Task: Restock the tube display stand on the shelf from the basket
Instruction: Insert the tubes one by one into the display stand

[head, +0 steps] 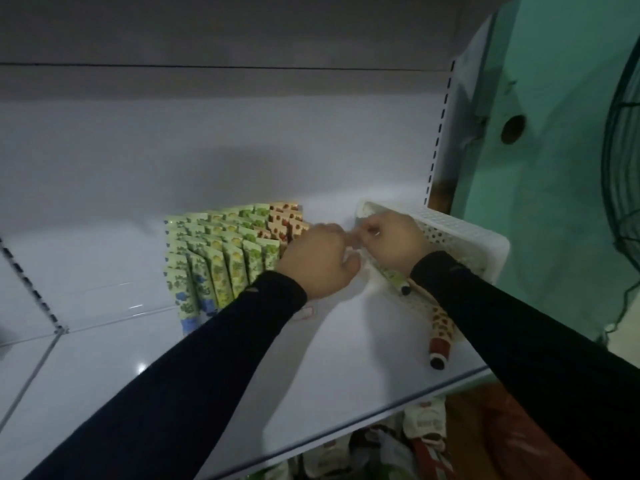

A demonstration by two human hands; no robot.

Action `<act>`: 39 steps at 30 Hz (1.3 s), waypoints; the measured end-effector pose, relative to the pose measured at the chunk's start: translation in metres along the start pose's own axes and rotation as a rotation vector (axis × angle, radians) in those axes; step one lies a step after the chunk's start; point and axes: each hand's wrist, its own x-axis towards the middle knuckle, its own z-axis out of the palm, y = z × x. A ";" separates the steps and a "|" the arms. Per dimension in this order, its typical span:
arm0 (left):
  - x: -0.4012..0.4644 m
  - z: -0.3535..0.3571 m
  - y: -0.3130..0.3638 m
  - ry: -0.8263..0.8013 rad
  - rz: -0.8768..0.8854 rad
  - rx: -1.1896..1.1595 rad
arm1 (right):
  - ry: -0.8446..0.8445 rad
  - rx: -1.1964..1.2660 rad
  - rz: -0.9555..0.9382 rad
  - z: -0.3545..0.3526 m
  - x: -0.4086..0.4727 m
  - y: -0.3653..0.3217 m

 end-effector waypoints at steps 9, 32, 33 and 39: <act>-0.029 -0.063 -0.085 -0.006 -0.285 0.180 | 0.048 0.215 -0.193 0.028 0.021 -0.061; -0.056 -0.045 -0.117 -0.088 -0.345 0.316 | -0.243 0.159 -0.078 0.039 0.045 -0.113; -0.057 -0.045 -0.117 -0.082 -0.343 0.320 | -0.248 0.166 -0.072 0.038 0.045 -0.113; -0.057 -0.043 -0.118 -0.076 -0.344 0.343 | -0.181 0.020 -0.112 0.040 0.046 -0.114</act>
